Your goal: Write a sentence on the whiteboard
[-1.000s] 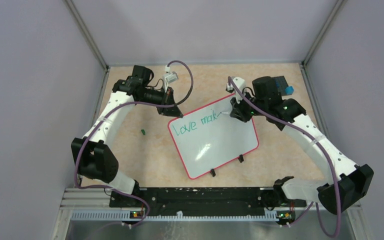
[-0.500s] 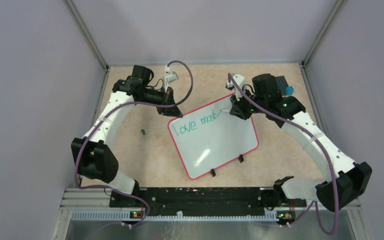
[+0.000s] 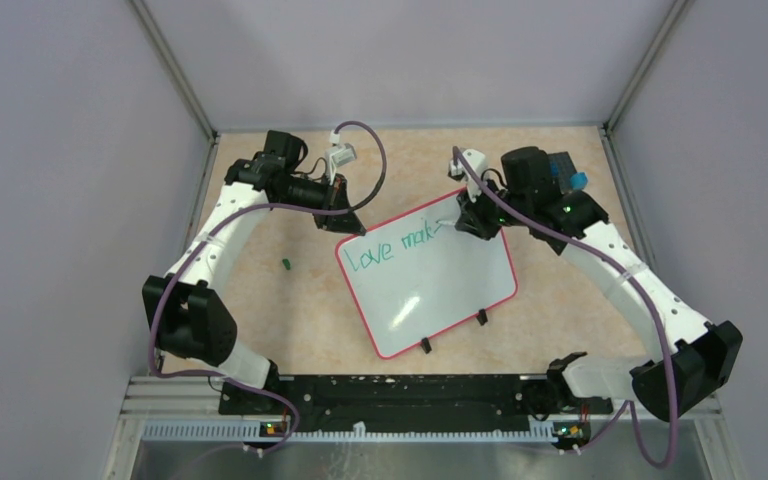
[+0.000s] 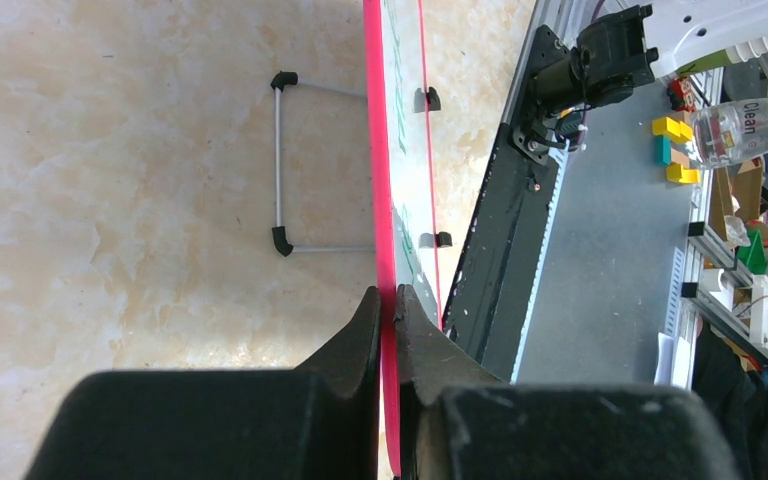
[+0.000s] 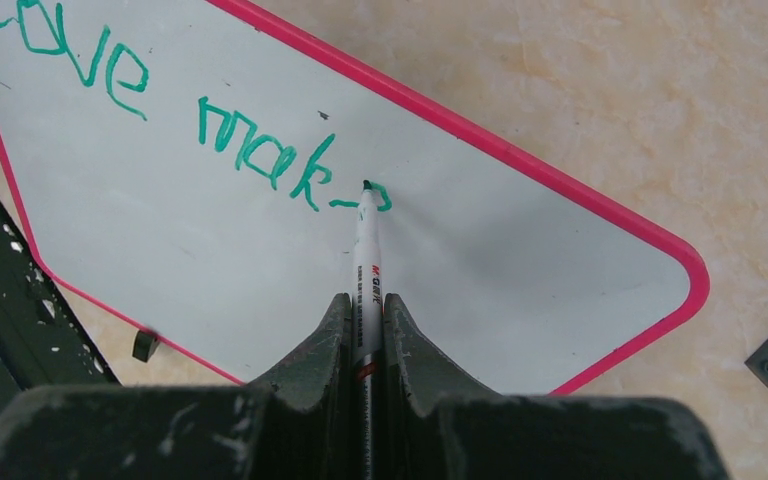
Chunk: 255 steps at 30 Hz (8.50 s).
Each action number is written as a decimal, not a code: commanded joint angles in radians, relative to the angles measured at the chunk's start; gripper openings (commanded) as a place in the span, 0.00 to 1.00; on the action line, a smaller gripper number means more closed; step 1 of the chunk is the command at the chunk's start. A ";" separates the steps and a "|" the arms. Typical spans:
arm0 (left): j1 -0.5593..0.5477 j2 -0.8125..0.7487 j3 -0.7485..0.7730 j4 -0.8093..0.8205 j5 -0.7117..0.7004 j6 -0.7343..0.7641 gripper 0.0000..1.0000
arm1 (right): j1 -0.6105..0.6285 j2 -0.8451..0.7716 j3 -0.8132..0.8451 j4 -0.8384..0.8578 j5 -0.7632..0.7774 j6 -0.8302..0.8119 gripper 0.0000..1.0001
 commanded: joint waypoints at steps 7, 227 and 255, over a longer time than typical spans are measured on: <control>-0.021 0.000 -0.002 -0.029 0.014 0.024 0.00 | 0.009 -0.038 -0.077 0.037 -0.011 -0.004 0.00; -0.025 0.005 -0.036 -0.007 -0.026 0.004 0.00 | 0.576 -0.042 -0.268 0.192 0.186 -0.059 0.00; -0.025 -0.009 -0.042 -0.009 -0.023 0.007 0.00 | 0.575 0.003 -0.211 0.233 0.263 -0.034 0.00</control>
